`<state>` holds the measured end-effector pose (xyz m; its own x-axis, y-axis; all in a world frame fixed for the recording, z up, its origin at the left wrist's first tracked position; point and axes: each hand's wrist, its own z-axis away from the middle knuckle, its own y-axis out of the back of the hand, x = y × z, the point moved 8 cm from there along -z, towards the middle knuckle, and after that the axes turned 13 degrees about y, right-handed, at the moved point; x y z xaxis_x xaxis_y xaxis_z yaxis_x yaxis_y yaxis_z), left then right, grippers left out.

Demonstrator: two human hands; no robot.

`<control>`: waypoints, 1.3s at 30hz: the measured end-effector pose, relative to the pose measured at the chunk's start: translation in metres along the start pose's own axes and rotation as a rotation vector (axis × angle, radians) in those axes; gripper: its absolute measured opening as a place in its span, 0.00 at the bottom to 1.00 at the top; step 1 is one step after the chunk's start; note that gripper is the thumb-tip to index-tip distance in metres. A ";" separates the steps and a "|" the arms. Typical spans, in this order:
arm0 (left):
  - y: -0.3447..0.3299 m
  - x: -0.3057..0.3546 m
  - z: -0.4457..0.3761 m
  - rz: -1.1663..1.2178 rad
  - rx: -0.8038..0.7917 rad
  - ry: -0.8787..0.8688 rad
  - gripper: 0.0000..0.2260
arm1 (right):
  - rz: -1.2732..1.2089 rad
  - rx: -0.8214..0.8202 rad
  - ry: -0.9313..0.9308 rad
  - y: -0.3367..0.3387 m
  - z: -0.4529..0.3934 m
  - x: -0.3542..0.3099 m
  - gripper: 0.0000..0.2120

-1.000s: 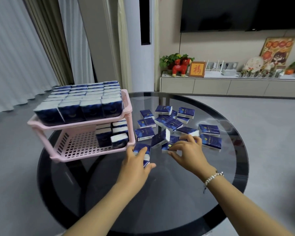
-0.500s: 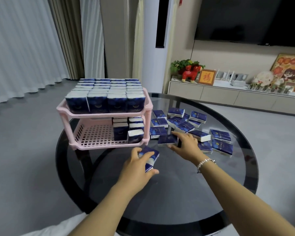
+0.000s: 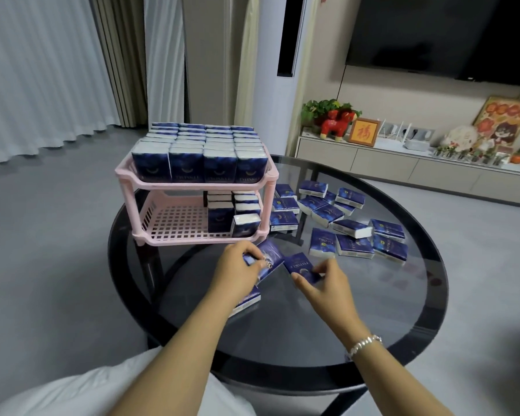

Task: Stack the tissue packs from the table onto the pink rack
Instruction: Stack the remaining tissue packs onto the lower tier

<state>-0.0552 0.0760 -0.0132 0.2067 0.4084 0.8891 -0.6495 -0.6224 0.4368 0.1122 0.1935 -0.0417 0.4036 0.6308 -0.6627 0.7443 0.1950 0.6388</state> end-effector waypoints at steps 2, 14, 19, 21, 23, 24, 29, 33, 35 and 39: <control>0.008 -0.002 0.000 0.085 -0.019 0.024 0.10 | 0.012 -0.039 -0.025 -0.004 -0.001 -0.001 0.19; 0.049 -0.036 0.013 0.256 -0.072 0.203 0.07 | 0.098 -0.132 0.159 -0.010 0.001 -0.063 0.19; 0.060 -0.043 0.022 0.039 -0.001 0.154 0.10 | 0.080 -0.342 0.213 -0.046 0.000 -0.086 0.19; 0.059 -0.045 0.027 -0.070 0.012 0.153 0.10 | 0.079 -0.408 0.217 -0.057 0.001 -0.091 0.19; 0.059 -0.050 0.030 -0.296 0.023 0.189 0.16 | 0.008 -0.490 0.192 -0.065 0.003 -0.096 0.19; 0.058 -0.052 0.032 -0.403 0.007 0.217 0.20 | -0.015 -0.537 0.174 -0.067 0.005 -0.098 0.19; 0.046 -0.061 0.036 -0.382 -0.172 0.306 0.19 | 0.025 -0.636 0.097 -0.068 0.004 -0.096 0.14; 0.036 -0.047 0.031 -0.161 -0.227 0.239 0.15 | -0.009 -0.470 -0.059 -0.064 0.006 -0.080 0.10; 0.028 -0.041 0.031 0.056 -0.261 0.266 0.17 | -0.122 -0.373 -0.150 -0.064 0.013 -0.072 0.12; 0.028 -0.036 0.021 0.178 -0.139 0.245 0.24 | -0.097 -0.187 -0.053 -0.041 0.007 -0.070 0.11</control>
<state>-0.0655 0.0297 -0.0298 -0.0902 0.4608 0.8829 -0.7565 -0.6083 0.2402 0.0578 0.1361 -0.0243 0.3660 0.5631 -0.7409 0.6714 0.3916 0.6292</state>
